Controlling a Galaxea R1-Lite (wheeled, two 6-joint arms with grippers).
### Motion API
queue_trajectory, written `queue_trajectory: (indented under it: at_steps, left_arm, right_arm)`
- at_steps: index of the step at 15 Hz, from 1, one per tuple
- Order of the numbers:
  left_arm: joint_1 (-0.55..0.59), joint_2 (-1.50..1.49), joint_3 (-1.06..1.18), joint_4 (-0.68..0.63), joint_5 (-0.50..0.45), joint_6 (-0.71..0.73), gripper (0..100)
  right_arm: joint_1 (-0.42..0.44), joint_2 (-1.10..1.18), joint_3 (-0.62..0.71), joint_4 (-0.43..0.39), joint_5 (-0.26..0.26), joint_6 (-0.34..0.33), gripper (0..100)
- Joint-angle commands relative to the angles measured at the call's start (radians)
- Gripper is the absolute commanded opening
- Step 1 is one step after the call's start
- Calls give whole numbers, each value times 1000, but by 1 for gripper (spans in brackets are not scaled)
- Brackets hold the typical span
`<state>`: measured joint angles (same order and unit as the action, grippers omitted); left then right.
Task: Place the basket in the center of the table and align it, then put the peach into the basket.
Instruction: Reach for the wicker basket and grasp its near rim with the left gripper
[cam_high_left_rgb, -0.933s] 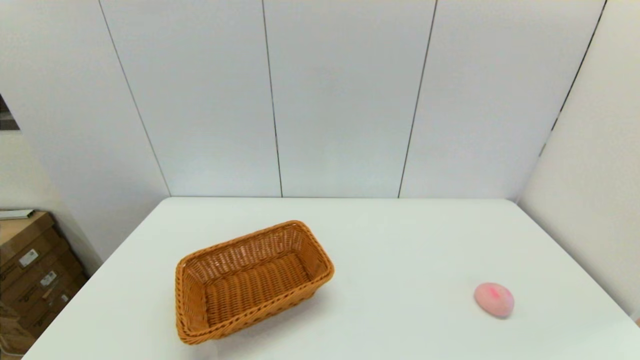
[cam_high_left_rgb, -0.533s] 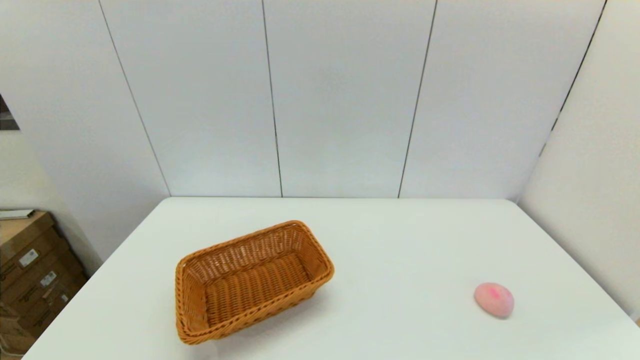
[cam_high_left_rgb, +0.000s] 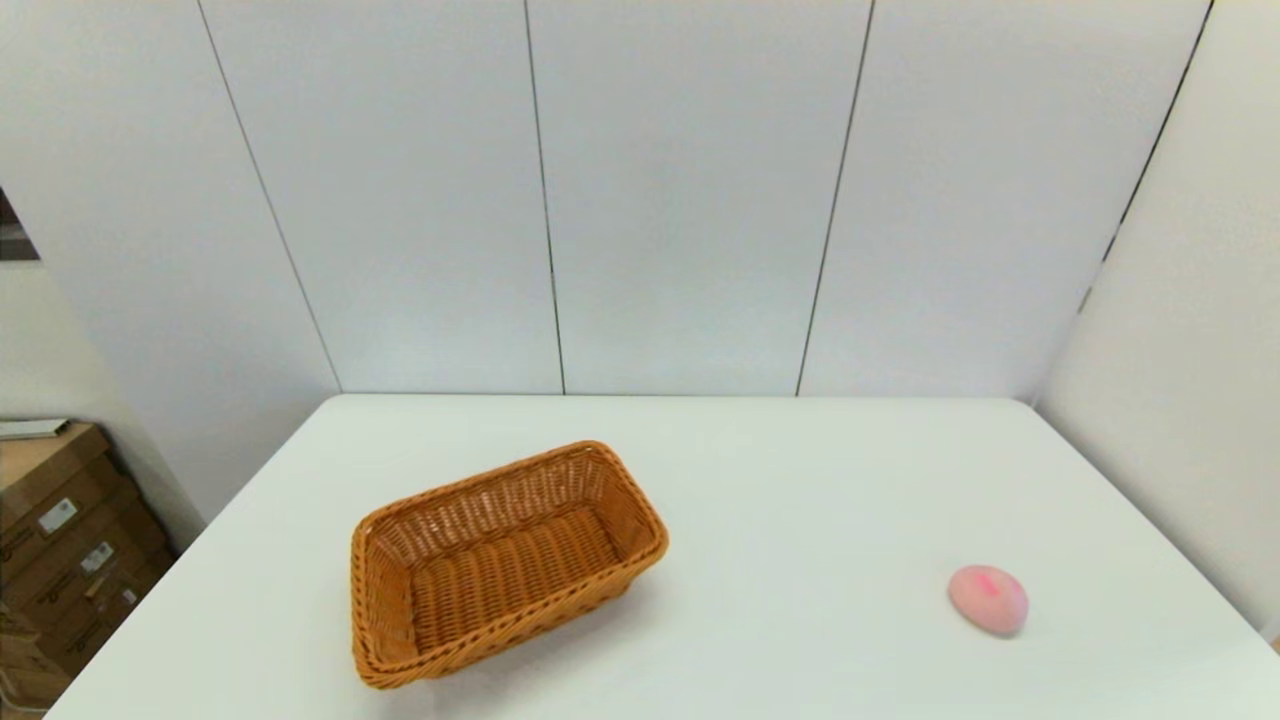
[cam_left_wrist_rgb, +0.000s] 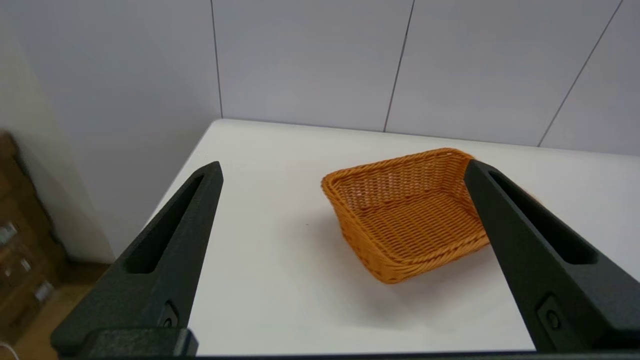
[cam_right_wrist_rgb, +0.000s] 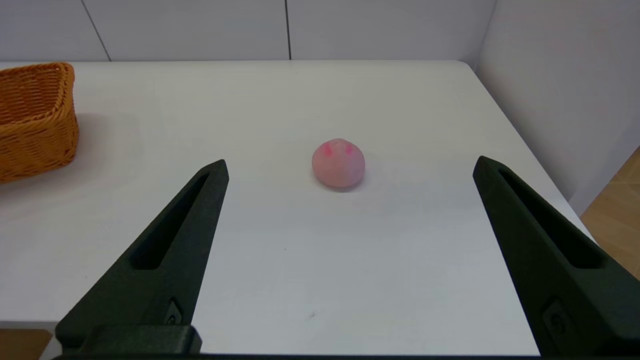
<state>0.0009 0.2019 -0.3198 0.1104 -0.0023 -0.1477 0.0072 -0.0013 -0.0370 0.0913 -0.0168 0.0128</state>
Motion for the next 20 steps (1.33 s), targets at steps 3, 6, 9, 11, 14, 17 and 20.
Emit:
queue_trajectory:
  at_steps: [3,6,9,11,14,17,20]
  left_arm:
    - [-33,1025,-410,215,-27,-320,100]
    - [-50,1311,-459,216,-31,-418,100]
    - [-70,1464,-495,178,-110,-503,100]
    - [-93,1545,-501,178,-142,-518,100]
    - [-156,1607,-516,163,-139,-570,100]
    - [-205,1688,-536,156,-137,-613,100]
    - [-236,1732,-541,129,-136,-639,100]
  right_arm:
    - [0,1,0,-2,0,1,100]
    - [0,1,0,-2,0,3,100]
    - [0,1,0,-4,0,3,100]
    - [0,1,2,-4,0,3,100]
    - [0,1,2,-4,0,3,100]
    - [0,1,2,-4,0,3,100]
    - [0,1,2,-4,0,3,100]
